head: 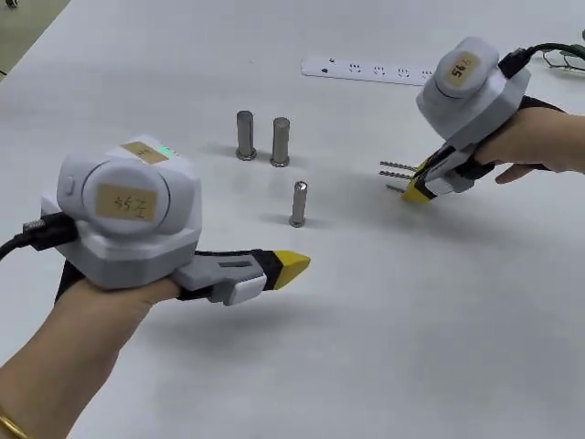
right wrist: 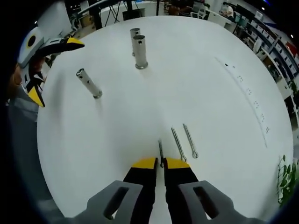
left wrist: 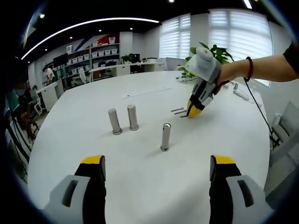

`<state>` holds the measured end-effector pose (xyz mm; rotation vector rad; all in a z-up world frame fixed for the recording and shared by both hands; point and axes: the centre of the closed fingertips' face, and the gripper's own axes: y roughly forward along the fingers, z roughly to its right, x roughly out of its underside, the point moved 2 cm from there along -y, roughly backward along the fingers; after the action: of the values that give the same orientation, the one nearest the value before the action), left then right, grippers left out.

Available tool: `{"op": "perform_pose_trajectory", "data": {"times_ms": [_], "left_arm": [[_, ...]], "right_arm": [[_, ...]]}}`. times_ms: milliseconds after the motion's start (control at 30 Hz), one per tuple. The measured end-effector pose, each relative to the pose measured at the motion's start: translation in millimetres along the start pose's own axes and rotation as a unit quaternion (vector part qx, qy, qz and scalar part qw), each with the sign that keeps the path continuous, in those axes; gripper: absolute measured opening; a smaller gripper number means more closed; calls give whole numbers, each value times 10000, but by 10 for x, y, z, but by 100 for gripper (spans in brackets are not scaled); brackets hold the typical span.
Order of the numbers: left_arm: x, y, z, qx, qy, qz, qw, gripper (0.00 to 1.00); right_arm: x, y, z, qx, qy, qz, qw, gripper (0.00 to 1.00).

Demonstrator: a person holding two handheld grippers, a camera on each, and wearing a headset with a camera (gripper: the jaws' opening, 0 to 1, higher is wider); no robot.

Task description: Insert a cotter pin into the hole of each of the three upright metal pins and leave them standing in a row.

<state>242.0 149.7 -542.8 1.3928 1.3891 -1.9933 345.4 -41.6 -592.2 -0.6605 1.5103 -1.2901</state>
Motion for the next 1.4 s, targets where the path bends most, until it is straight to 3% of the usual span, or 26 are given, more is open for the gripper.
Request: {"op": "perform_pose_trajectory", "data": {"times_ms": [67,200,400,533,800,967,1133,1200,1400], "left_arm": [[1,0,9,40,8,-3,10000,90],[-17,-7,-8,4,-5,71,10000,88],[-10,-10,-12,8,28,61,10000,86],[-27,-19,8,56,153,117,9998,83],[-82,-30,62,195,200,247,9993,73],[-135,-34,119,308,222,317,9988,67],[-176,-38,185,360,273,341,9984,63],[-185,-38,202,386,239,336,9984,60],[-218,-54,288,551,136,392,9976,50]], "right_arm": [[4,-4,18,143,-212,-92,9996,0],[15,-1,23,161,-551,-171,9982,0],[1,6,43,247,-523,-153,9982,0],[-6,-8,51,280,-582,-70,9979,0],[-19,-99,-83,258,-890,236,9954,0],[-52,-163,-191,274,-1265,549,9901,0],[-42,-256,-354,380,-1560,592,9853,0],[-66,-264,-342,389,-1645,661,9834,0],[-99,-396,-608,422,-1914,887,9766,0]]}}
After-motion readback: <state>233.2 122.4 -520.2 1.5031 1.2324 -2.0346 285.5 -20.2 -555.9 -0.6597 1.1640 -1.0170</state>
